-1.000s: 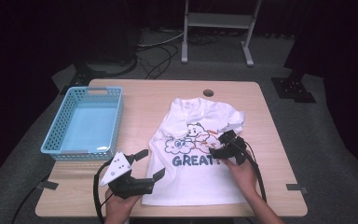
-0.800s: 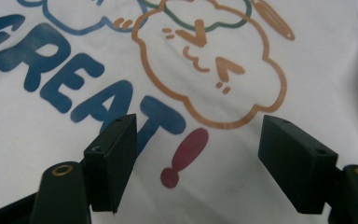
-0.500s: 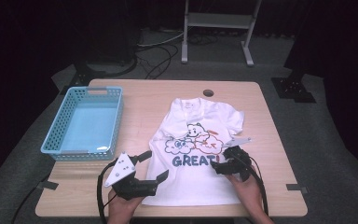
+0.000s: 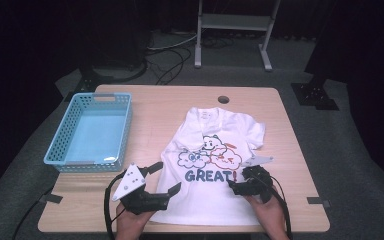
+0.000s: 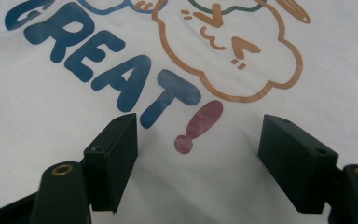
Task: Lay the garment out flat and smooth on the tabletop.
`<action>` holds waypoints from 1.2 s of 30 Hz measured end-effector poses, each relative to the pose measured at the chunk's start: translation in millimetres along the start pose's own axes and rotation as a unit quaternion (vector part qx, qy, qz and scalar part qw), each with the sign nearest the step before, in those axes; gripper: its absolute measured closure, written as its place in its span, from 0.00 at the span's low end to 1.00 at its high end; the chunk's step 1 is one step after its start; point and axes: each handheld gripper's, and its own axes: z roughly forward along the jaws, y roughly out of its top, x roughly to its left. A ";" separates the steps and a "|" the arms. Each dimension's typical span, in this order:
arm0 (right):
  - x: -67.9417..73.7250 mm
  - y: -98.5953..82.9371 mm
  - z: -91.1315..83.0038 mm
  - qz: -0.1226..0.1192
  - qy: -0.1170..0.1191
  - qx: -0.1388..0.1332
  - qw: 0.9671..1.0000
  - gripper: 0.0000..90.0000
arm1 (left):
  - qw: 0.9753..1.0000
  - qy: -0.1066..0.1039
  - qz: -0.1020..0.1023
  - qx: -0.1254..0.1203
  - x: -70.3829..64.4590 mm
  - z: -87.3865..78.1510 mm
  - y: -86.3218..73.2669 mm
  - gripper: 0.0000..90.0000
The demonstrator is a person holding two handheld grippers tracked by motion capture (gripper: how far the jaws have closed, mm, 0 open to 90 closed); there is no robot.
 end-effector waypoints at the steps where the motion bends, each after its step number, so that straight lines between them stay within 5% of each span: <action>1: 0.4 -1.5 -1.1 0.000 0.001 -0.001 1.000 0.31 | 1.000 0.000 0.000 0.000 -0.2 0.0 0.0 0.18; 6: -1.2 -7.5 -6.2 -0.016 0.018 -0.001 1.000 0.27 | 1.000 0.000 0.002 0.002 -0.9 0.2 -0.5 0.18; 10: 0.5 -16.8 -21.5 -0.025 0.029 -0.044 0.998 0.22 | 1.000 0.000 0.002 0.008 -1.6 2.5 -3.0 0.18; 22: 2.0 -46.2 -72.0 -0.008 0.073 -0.103 0.992 0.13 | 0.999 -0.005 0.005 0.031 -11.0 25.5 -7.2 0.18; 36: -14.9 -55.3 -96.6 0.012 0.100 -0.149 0.984 0.10 | 0.999 0.010 0.008 0.049 -10.7 92.1 6.4 0.18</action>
